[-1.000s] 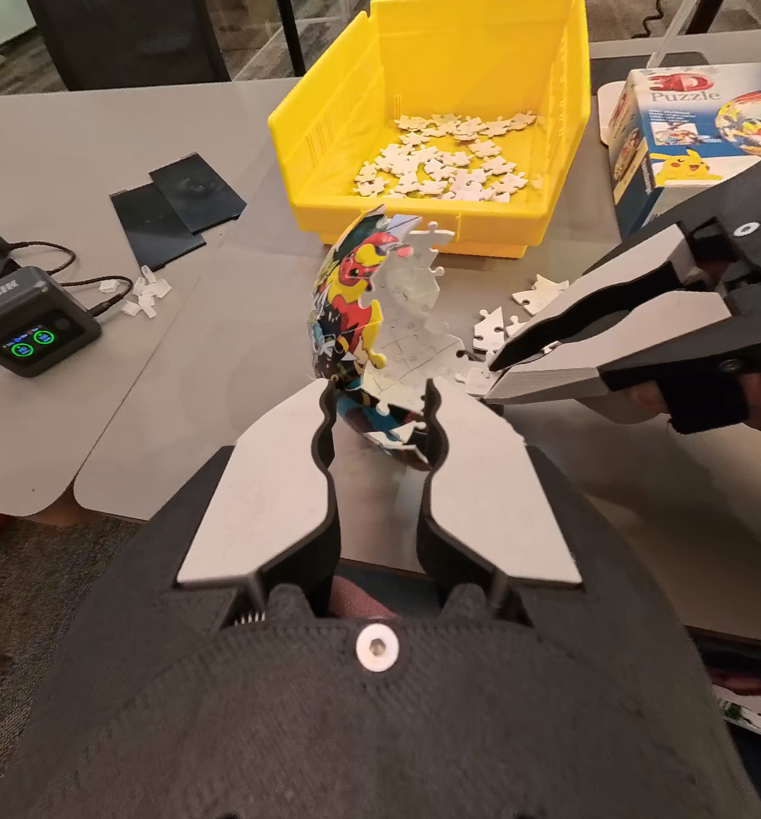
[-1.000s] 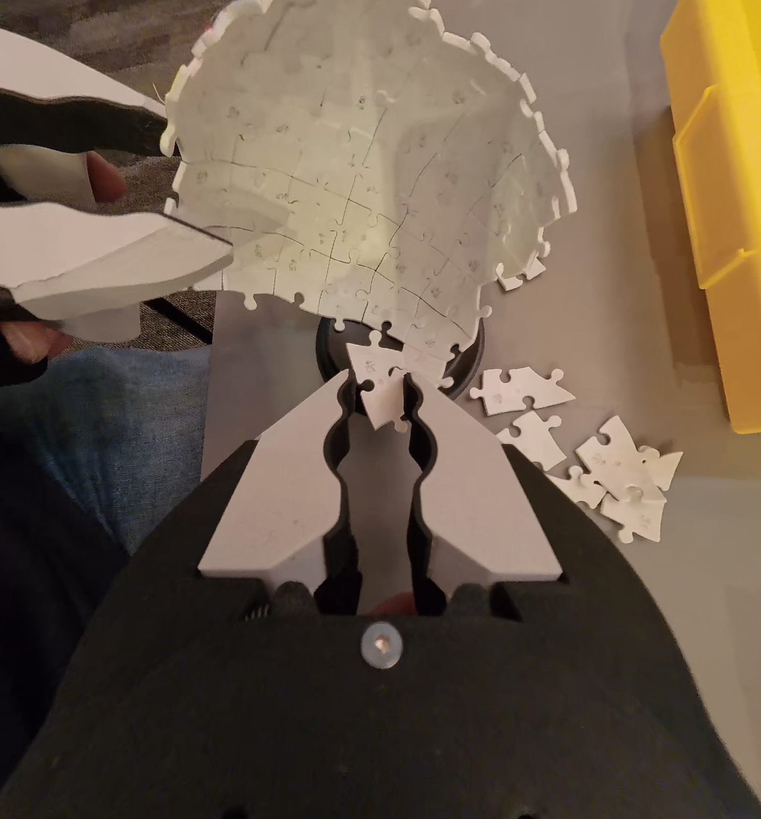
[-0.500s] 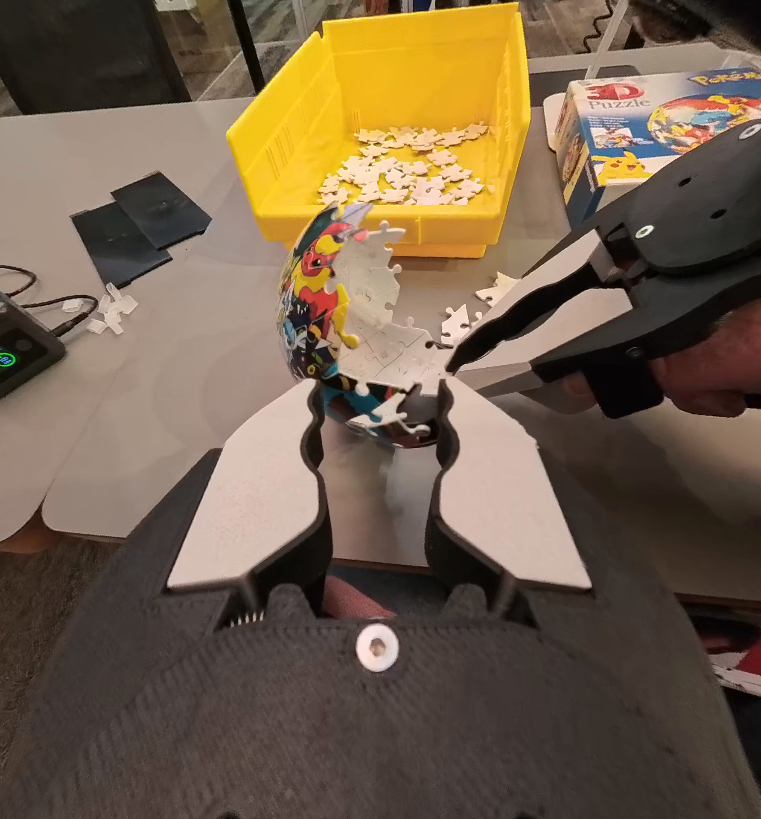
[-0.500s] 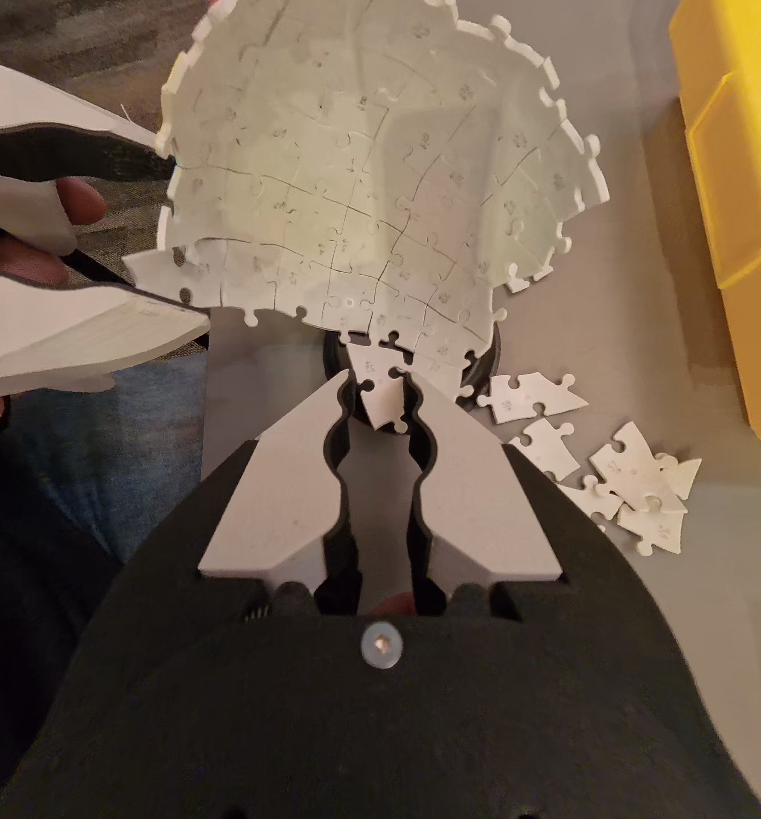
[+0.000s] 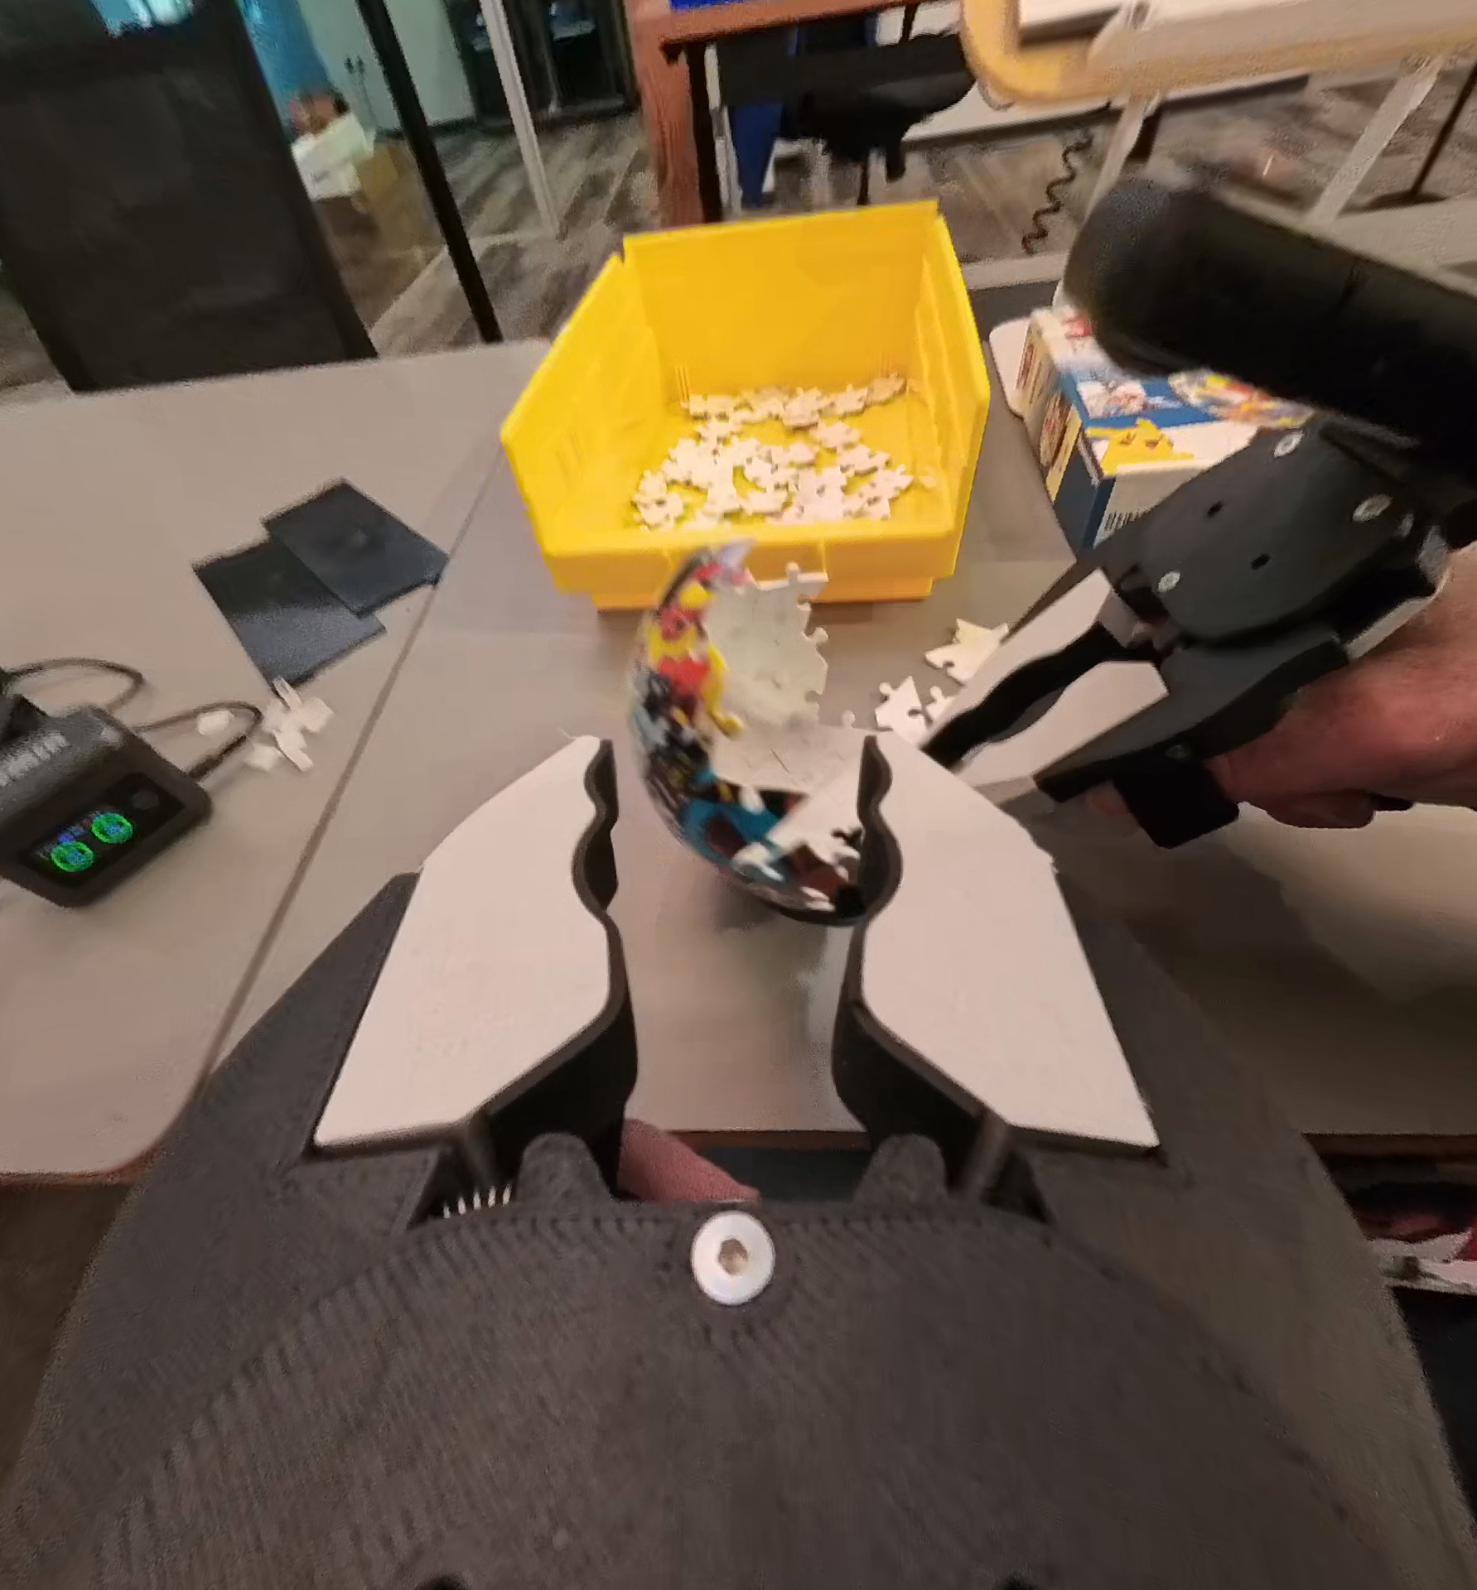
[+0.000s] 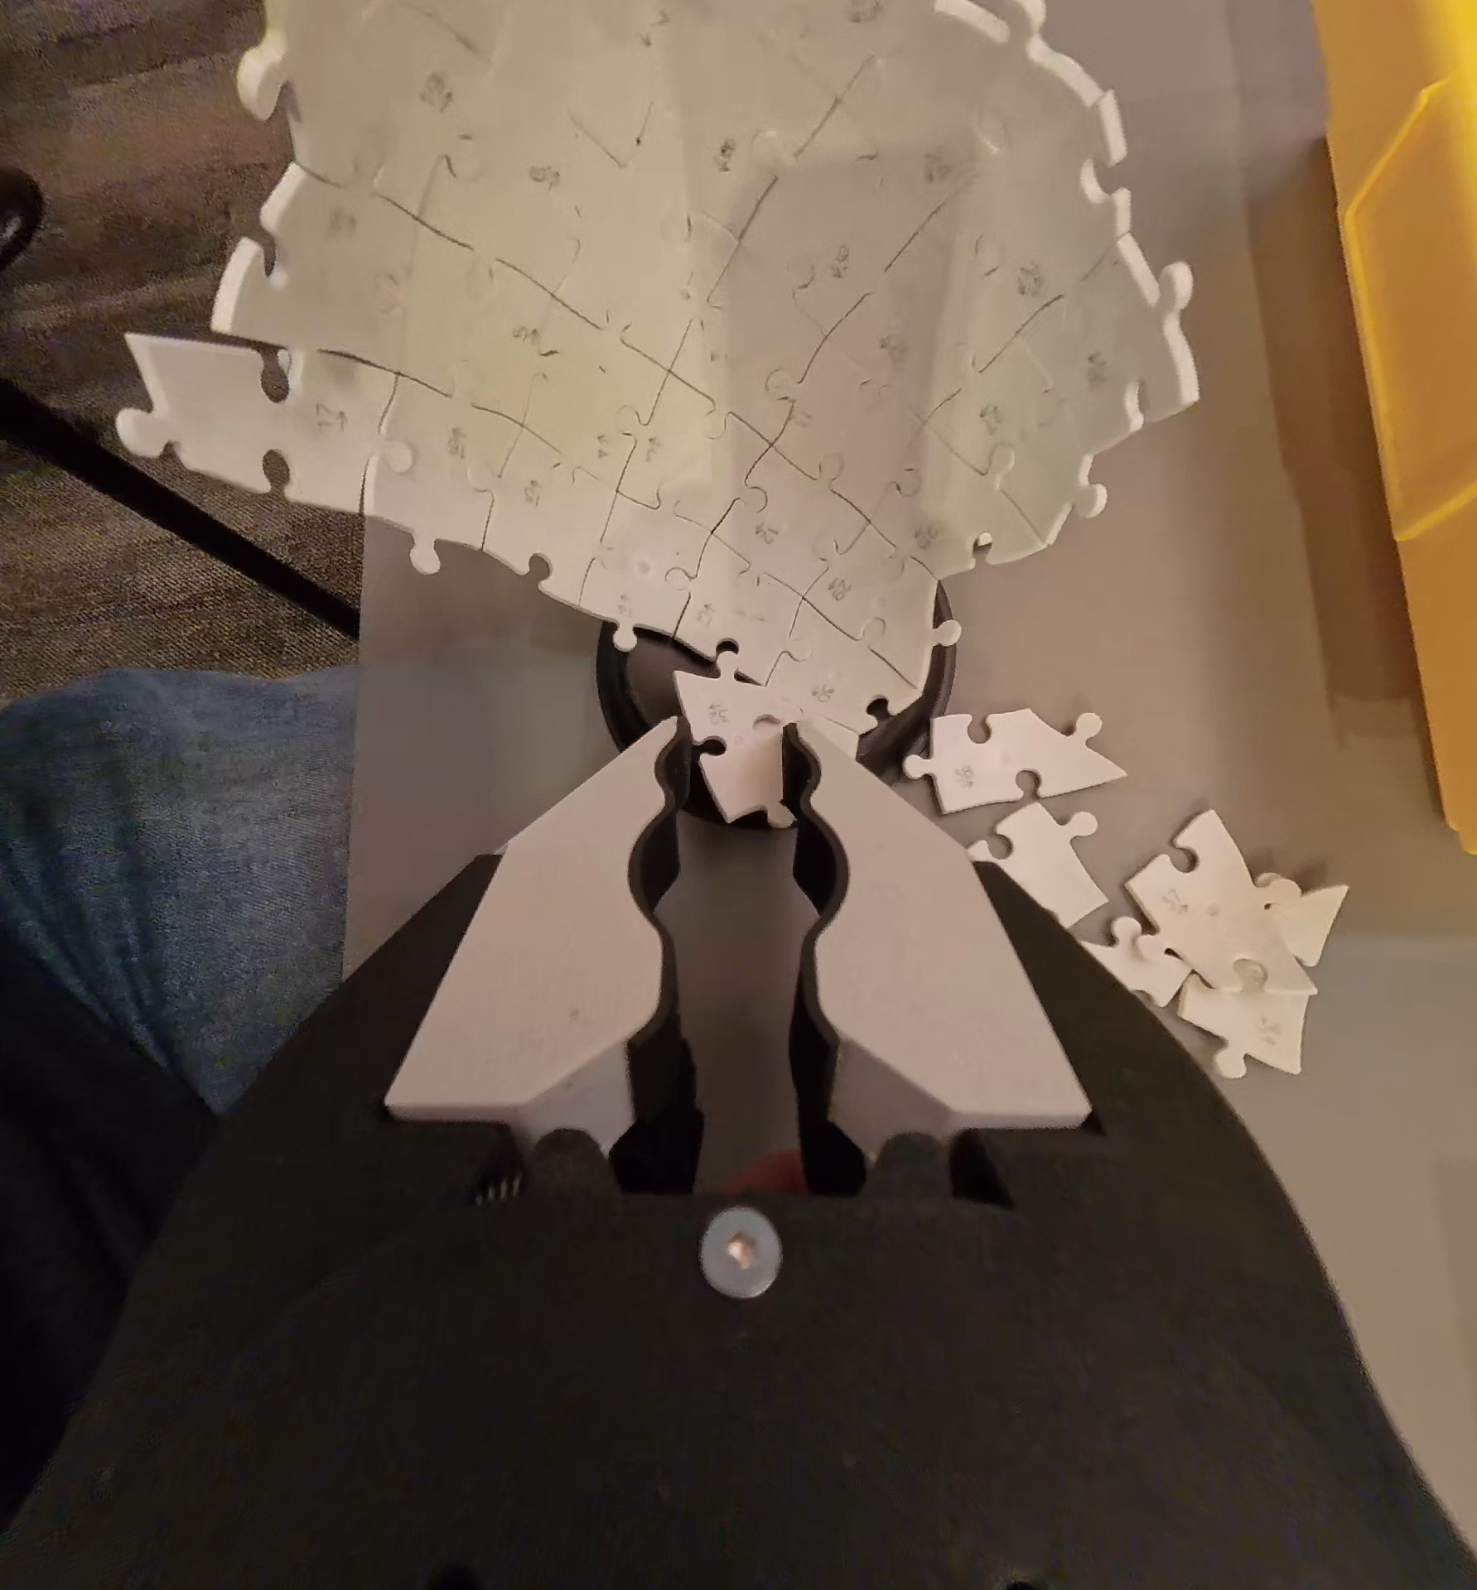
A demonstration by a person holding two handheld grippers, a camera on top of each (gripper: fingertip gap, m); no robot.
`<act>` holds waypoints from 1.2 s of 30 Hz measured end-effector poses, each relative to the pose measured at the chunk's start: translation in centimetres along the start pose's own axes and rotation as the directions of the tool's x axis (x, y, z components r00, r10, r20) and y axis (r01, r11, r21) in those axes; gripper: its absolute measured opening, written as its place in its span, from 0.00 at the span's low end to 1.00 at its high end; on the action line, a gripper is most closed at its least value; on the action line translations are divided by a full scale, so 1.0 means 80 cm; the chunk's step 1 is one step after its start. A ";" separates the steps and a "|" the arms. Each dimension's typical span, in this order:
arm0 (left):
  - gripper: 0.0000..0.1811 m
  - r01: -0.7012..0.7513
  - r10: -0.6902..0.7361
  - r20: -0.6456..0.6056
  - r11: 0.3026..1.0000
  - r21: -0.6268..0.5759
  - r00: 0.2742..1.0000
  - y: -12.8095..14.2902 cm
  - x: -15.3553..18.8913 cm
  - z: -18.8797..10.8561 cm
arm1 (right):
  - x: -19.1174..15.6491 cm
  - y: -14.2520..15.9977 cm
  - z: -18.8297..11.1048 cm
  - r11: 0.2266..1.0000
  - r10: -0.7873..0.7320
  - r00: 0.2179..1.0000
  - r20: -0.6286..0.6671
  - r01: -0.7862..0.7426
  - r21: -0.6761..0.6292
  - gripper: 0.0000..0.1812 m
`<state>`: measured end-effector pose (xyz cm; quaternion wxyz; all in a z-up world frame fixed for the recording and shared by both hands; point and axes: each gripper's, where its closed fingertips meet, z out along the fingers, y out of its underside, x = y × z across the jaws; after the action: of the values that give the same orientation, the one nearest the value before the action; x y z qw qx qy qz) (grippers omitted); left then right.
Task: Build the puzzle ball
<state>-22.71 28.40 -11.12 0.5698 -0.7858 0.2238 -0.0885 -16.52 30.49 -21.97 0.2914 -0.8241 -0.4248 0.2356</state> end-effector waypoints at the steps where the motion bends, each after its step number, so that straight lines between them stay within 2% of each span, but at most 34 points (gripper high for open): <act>1: 0.30 -0.017 0.017 0.006 1.000 0.008 1.000 -0.009 -0.011 -0.002 | 0.001 0.000 0.000 1.000 -0.007 1.000 0.002 0.007 -0.001 0.11; 3: 0.33 -0.027 0.026 -0.048 1.000 -0.002 0.999 -0.020 -0.032 0.002 | 0.002 0.001 -0.001 1.000 -0.015 1.000 0.018 0.015 -0.001 0.11; 5: 0.36 -0.002 -0.004 -0.202 0.999 -0.032 0.979 -0.022 -0.038 0.010 | 0.004 0.001 0.000 1.000 -0.024 0.999 0.029 0.024 -0.003 0.11; 6: 0.41 -0.002 -0.012 -0.269 0.999 -0.052 0.963 -0.022 -0.040 0.015 | 0.005 0.001 0.000 1.000 -0.030 0.999 0.032 0.030 -0.003 0.11; 8: 0.47 -0.066 0.028 -0.411 0.995 -0.079 0.911 -0.018 -0.033 0.020 | 0.005 0.000 0.000 0.999 -0.038 0.998 0.047 0.038 0.000 0.11; 10: 0.61 -0.166 0.093 -0.514 0.981 -0.099 0.853 -0.002 -0.026 0.030 | 0.005 0.000 0.000 0.999 -0.038 0.997 0.067 0.037 0.006 0.11; 14: 0.71 -0.382 0.215 -0.674 0.918 -0.109 0.707 0.051 -0.005 0.039 | 0.005 0.001 -0.001 0.999 -0.044 0.995 0.088 0.043 0.008 0.11; 15: 0.71 -0.431 0.266 -0.671 0.898 -0.088 0.692 0.058 -0.007 0.043 | 0.005 0.001 -0.001 0.999 -0.046 0.995 0.090 0.045 0.008 0.11; 19: 0.64 -0.444 0.346 -0.622 0.896 -0.002 0.702 0.051 -0.011 0.058 | 0.006 0.001 -0.001 0.999 -0.049 0.994 0.098 0.049 0.010 0.11; 26: 0.59 -0.444 0.341 -0.658 0.896 0.011 0.671 0.053 0.005 0.063 | 0.005 0.002 -0.001 0.999 -0.051 0.993 0.108 0.051 0.010 0.11; 36: 0.55 -0.471 0.373 -0.647 0.882 0.025 0.665 0.050 0.008 0.068 | 0.009 0.002 -0.001 0.998 -0.063 0.991 0.115 0.064 0.000 0.11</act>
<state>-20.99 31.74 -16.71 0.4064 -0.6742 0.5843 -0.1970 -15.97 31.02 -22.09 0.2724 -0.7957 -0.4673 0.2726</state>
